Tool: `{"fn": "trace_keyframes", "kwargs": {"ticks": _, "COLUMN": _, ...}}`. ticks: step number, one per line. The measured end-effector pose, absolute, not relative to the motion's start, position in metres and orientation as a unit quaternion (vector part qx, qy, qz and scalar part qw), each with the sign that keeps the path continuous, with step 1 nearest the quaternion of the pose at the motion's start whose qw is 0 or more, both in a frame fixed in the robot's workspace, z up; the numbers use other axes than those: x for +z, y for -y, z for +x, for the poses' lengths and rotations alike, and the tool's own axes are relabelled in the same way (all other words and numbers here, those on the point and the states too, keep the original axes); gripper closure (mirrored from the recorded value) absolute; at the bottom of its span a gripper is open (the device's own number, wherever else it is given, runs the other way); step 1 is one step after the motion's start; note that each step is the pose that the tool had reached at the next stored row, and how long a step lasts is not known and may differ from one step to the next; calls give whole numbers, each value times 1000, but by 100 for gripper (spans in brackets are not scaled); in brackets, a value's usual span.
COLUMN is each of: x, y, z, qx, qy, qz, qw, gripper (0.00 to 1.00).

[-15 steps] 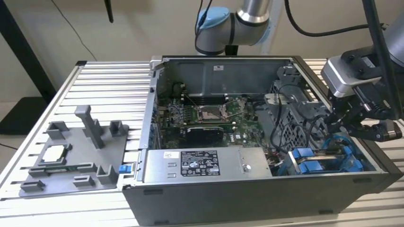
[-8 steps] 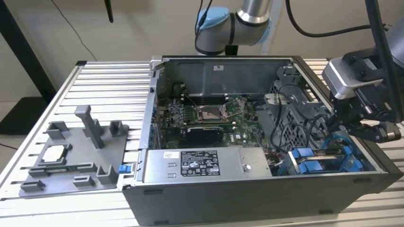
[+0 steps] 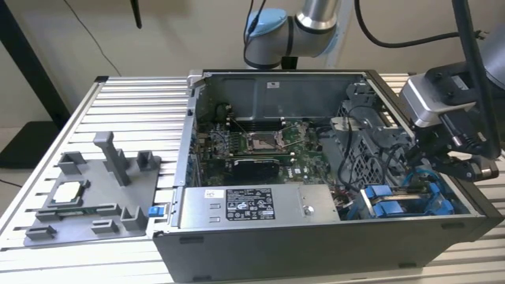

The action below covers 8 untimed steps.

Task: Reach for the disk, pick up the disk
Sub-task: 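Pick up the disk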

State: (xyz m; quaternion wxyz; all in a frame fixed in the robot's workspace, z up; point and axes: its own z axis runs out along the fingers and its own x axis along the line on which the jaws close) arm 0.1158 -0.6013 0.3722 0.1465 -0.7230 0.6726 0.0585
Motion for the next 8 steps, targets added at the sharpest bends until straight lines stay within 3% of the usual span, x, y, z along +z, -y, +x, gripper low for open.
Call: {"fn": "trace_keyframes", "kwargs": {"ticks": 8, "x": 369, "y": 606, "z": 107, "qx": 56, "qy": -673, "qz": -724, "qw": 143, "gripper": 100}}
